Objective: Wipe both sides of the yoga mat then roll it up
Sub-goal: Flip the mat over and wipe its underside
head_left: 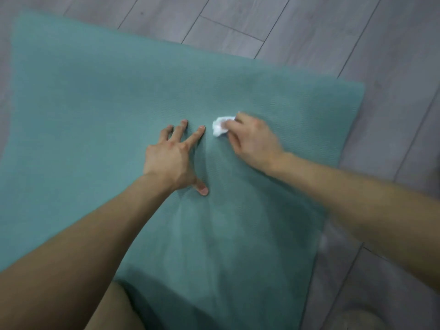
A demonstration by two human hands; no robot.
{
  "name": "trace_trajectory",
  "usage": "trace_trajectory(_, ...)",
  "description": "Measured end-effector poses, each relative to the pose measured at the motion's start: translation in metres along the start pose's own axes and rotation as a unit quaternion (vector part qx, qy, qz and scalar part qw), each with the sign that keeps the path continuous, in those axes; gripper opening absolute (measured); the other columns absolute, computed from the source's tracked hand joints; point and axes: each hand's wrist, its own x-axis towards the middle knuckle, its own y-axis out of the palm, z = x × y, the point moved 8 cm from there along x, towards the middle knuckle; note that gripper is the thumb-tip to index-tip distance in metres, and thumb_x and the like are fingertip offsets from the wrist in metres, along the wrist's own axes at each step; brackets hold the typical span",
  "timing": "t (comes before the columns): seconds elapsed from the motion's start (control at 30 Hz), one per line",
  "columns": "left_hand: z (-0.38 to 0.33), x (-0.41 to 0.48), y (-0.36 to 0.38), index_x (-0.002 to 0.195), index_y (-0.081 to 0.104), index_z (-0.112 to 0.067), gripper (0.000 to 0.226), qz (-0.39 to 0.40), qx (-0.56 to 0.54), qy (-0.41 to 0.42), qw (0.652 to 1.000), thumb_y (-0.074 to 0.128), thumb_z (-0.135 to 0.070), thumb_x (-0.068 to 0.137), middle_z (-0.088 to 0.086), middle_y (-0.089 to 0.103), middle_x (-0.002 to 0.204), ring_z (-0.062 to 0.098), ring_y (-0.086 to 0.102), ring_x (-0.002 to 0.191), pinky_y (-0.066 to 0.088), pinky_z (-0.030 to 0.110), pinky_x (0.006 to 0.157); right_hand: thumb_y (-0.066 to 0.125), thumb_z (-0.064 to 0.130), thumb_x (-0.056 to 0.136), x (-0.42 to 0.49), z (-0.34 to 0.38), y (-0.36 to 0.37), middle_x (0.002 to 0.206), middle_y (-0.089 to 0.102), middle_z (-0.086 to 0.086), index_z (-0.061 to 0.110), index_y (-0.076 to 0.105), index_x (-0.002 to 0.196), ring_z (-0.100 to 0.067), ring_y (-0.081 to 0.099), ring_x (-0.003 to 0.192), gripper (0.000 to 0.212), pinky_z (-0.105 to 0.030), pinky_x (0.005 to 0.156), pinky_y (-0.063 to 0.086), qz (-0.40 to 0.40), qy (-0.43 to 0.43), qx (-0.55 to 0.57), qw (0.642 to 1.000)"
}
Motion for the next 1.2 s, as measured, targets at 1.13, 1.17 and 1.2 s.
trace_trajectory(1.13, -0.023, -0.146, 0.067, 0.115, 0.059, -0.007, 0.027, 0.201, -0.722, 0.029, 0.662, 0.070, -0.016, 0.093, 0.018, 0.074, 0.117, 0.032, 0.071, 0.103, 0.056, 0.050, 0.089, 0.075, 0.016, 0.098, -0.238, 0.115, -0.012, 0.093, 0.078, -0.019, 0.008, 0.056, 0.113, -0.029, 0.078, 0.072, 0.025, -0.040, 0.065, 0.064, -0.134, 0.454, 0.520, 0.711)
trace_trajectory(1.17, -0.026, -0.150, 0.065, 0.119, 0.058, 0.000, 0.037, 0.205, -0.719, 0.032, 0.664, 0.071, -0.018, 0.088, 0.021, 0.073, 0.122, 0.037, 0.071, 0.105, 0.054, 0.050, 0.088, 0.079, 0.015, 0.094, -0.240, 0.118, -0.012, 0.096, 0.078, -0.019, 0.007, 0.058, 0.118, -0.030, 0.079, 0.077, 0.032, -0.043, 0.071, 0.066, -0.118, 0.446, 0.521, 0.718)
trace_trajectory(1.2, -0.031, -0.153, 0.064, 0.123, 0.057, 0.005, 0.048, 0.211, -0.716, 0.039, 0.664, 0.072, -0.020, 0.085, 0.024, 0.071, 0.125, 0.040, 0.070, 0.107, 0.052, 0.050, 0.087, 0.081, 0.013, 0.092, -0.243, 0.120, -0.011, 0.099, 0.079, -0.019, 0.004, 0.061, 0.120, -0.032, 0.079, 0.083, 0.035, -0.046, 0.077, 0.066, -0.103, 0.439, 0.512, 0.731)
